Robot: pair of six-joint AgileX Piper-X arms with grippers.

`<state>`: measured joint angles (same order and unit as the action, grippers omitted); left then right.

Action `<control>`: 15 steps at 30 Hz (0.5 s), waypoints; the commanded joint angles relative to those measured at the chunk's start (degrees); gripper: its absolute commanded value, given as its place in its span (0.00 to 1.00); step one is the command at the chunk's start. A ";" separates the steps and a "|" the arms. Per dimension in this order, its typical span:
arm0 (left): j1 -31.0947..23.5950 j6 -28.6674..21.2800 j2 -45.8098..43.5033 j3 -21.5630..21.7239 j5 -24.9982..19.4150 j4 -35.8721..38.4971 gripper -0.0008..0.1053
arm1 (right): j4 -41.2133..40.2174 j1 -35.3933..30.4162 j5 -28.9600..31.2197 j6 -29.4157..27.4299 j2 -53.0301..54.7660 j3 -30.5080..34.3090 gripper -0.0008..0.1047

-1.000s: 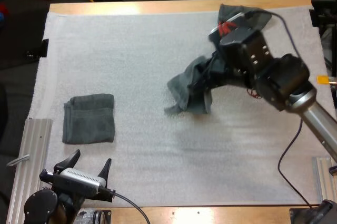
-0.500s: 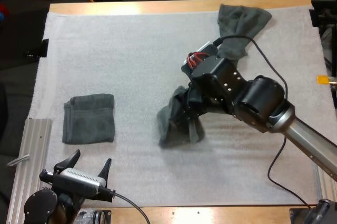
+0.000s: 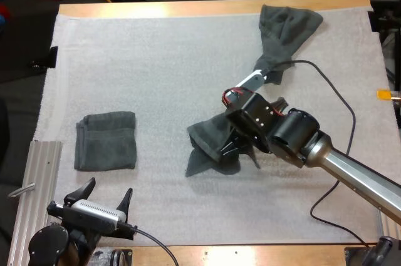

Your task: Pick towel from pile, fold and stack

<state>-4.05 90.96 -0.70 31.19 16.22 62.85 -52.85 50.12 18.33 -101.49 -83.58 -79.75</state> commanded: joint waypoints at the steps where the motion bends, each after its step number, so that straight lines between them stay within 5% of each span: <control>1: 0.02 0.44 -7.91 0.05 0.21 -0.72 0.66 | 0.85 -0.48 2.56 -0.49 -0.08 0.74 0.15; 6: 0.02 0.44 -7.91 0.05 0.21 -0.72 0.66 | 1.54 -3.63 5.68 -0.25 -0.08 4.10 0.24; 15: 0.02 0.44 -7.91 0.05 0.21 -0.72 0.66 | 0.06 -12.68 7.53 0.18 -0.08 4.49 0.66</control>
<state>-4.05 90.96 -0.70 31.19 16.22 62.85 -52.23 37.68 25.15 -101.49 -83.58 -75.16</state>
